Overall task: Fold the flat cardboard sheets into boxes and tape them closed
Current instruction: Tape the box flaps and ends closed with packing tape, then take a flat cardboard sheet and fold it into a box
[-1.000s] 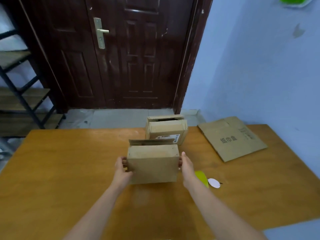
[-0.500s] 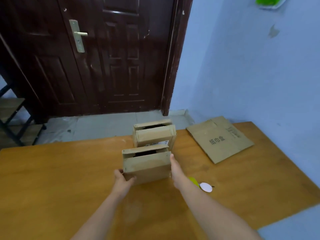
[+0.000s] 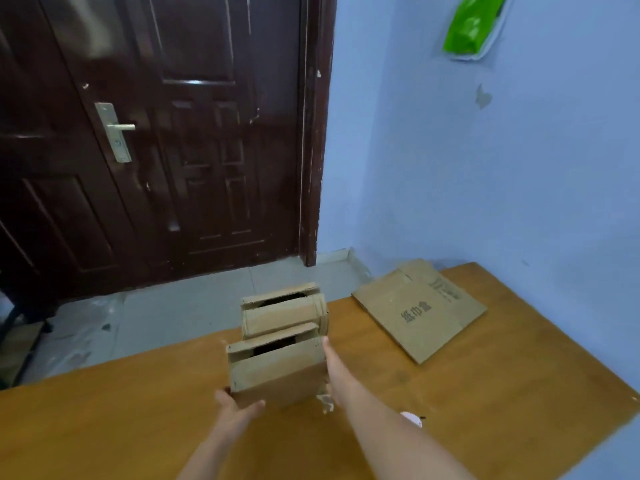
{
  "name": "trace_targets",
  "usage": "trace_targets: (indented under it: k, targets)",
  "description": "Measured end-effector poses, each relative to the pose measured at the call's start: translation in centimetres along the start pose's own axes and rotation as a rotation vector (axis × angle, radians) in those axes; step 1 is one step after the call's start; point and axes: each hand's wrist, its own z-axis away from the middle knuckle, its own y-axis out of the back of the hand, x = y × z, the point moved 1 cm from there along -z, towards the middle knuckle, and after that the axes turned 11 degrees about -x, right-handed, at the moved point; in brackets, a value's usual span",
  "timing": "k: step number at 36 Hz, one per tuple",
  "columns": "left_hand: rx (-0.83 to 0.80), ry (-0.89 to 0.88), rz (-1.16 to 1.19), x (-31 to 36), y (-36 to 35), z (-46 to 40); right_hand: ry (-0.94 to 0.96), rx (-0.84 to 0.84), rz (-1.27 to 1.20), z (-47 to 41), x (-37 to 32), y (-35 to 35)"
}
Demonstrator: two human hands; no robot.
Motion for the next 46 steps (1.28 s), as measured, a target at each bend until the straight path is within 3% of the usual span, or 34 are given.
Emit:
trace_targets:
  k: [3,7,11,16,22,26,31,37,46]
  targets:
    - [0.026,0.004,0.006,0.8,-0.1,-0.8,-0.010,-0.015,0.000,-1.9,-0.1,0.5]
    - [0.111,0.042,-0.009,1.4,-0.2,-1.4,-0.053,-0.025,0.073,2.3,-3.5,-0.6]
    - [0.177,0.100,-0.174,1.6,0.6,-1.2,-0.015,0.004,0.196,2.2,-5.0,1.3]
    - [0.326,0.118,-0.407,3.7,2.6,-0.1,0.092,0.154,0.712,2.6,-7.6,7.4]
    - [0.470,-0.093,-0.851,11.1,-0.4,1.2,0.113,0.145,1.341,1.1,-9.4,15.1]
    - [0.359,-0.185,-1.175,16.9,-7.1,-1.4,0.107,0.156,1.502,1.1,-11.1,20.7]
    - [0.155,-0.291,-1.459,20.3,-19.0,-5.9,0.074,0.173,1.518,0.3,-12.1,28.3]
    - [-0.034,-0.175,-1.630,19.6,-28.0,-11.6,0.039,0.194,1.484,-1.3,-13.2,37.1]
    - [-0.169,0.037,-1.646,14.4,-32.8,-19.0,-0.027,0.250,1.476,-6.2,-13.6,47.1]
